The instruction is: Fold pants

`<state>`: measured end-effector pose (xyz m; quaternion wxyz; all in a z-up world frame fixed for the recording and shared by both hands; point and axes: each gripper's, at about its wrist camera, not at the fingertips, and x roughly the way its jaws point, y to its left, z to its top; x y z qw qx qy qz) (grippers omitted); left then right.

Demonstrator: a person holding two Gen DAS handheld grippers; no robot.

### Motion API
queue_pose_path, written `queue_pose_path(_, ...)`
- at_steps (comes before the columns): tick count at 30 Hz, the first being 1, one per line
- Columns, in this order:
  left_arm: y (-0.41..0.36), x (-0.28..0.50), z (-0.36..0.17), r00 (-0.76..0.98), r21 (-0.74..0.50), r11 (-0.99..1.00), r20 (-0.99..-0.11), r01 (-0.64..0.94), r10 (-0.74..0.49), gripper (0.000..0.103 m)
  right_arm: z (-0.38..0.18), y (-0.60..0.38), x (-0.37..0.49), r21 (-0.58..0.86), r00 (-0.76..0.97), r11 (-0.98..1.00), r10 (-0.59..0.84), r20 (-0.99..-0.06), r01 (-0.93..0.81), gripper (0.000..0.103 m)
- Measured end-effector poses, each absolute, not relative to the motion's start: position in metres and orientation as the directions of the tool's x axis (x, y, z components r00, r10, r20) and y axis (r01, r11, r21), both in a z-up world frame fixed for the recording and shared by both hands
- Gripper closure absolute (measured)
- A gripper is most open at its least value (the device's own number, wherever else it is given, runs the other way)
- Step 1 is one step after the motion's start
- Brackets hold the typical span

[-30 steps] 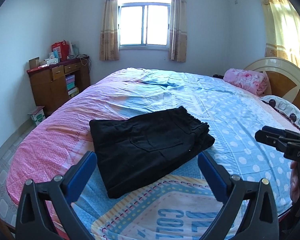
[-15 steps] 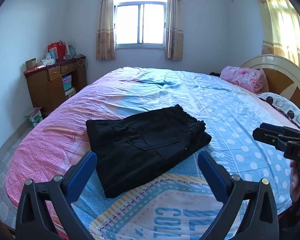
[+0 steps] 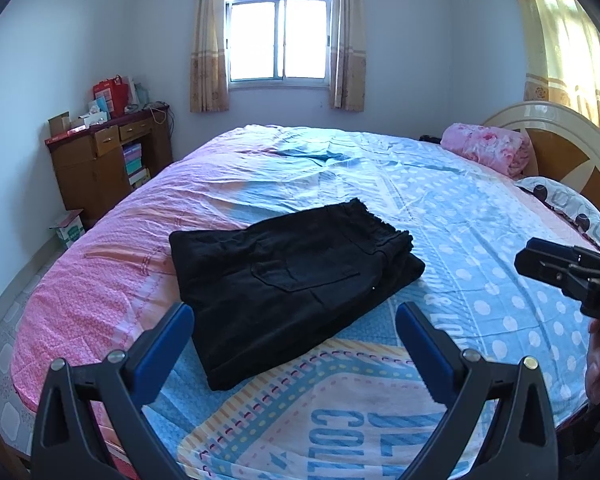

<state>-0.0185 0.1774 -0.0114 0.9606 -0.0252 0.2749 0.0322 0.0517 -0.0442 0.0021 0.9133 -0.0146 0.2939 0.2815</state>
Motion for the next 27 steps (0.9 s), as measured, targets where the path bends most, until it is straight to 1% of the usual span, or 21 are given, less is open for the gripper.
queue_pose_path(9,0.183,-0.022,-0.009,0.854,-0.062,0.992,-0.516,-0.109,0.062,0.0,0.005,-0.044,0.049,0.133,0.682,0.846,0.5,-0.534,-0.517,0.037)
queue_pose_path(18,0.185,-0.022,-0.01,0.846,-0.052,0.989,-0.525,-0.139,0.092,0.0,0.014,-0.04,0.038,0.115,0.697,0.838,0.512,-0.502,-0.533,0.036)
queue_pose_path(23,0.185,-0.024,-0.011,0.852,-0.029,0.989,-0.512,-0.145,0.11,0.0,0.011,-0.038,0.039,0.113,0.691,0.838,0.509,-0.514,-0.534,0.036)
queue_pose_path(27,0.181,-0.025,-0.011,0.857,-0.024,0.992,-0.508,-0.12,0.091,0.0,0.008,-0.037,0.039,0.115,0.683,0.837,0.509,-0.524,-0.535,0.036)
